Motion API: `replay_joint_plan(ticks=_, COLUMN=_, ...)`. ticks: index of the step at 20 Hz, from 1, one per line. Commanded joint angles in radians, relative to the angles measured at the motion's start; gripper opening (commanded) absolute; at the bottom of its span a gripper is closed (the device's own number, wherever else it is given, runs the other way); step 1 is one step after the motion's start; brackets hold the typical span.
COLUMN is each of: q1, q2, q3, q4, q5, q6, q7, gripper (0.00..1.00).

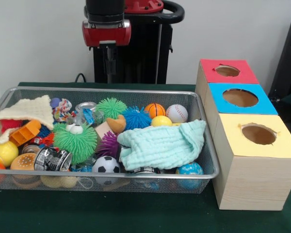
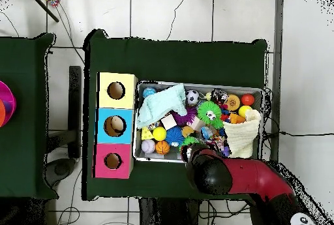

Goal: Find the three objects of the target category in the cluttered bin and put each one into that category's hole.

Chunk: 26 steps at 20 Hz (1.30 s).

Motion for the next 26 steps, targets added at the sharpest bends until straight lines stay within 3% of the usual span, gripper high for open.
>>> replay_joint_plan(ticks=1, q1=0.03, q2=-0.056, q3=-0.023, q4=0.004, q5=0.02, q6=0.042, q7=0.105, gripper=0.0)
replay_joint_plan(ticks=2, q1=0.054, q2=-0.007, q3=-0.064, q4=-0.034, q5=-0.043, q6=-0.031, q7=0.122, gripper=0.0)
replay_joint_plan(ticks=4, q1=0.065, q2=0.09, q3=-0.102, q4=-0.085, q5=-0.093, q6=-0.1, q7=0.127, gripper=0.0)
replay_joint_plan(ticks=7, q1=0.05, q2=0.189, q3=-0.112, q4=-0.146, q5=-0.117, q6=-0.13, q7=0.093, gripper=0.0)
replay_joint_plan(ticks=10, q1=0.035, q2=0.221, q3=-0.114, q4=-0.175, q5=-0.123, q6=-0.111, q7=0.071, gripper=0.0)
replay_joint_plan(ticks=11, q1=0.034, q2=0.223, q3=-0.12, q4=-0.184, q5=-0.123, q6=-0.104, q7=0.069, gripper=1.0)
replay_joint_plan(ticks=17, q1=0.01, q2=0.252, q3=-0.127, q4=-0.202, q5=-0.163, q6=-0.156, q7=0.052, gripper=1.0)
replay_joint_plan(ticks=21, q1=0.007, q2=0.327, q3=-0.152, q4=-0.248, q5=-0.213, q6=-0.225, q7=0.062, gripper=1.0)
replay_joint_plan(ticks=26, q1=-0.007, q2=0.397, q3=-0.142, q4=-0.306, q5=-0.256, q6=-0.222, q7=0.028, gripper=1.0)
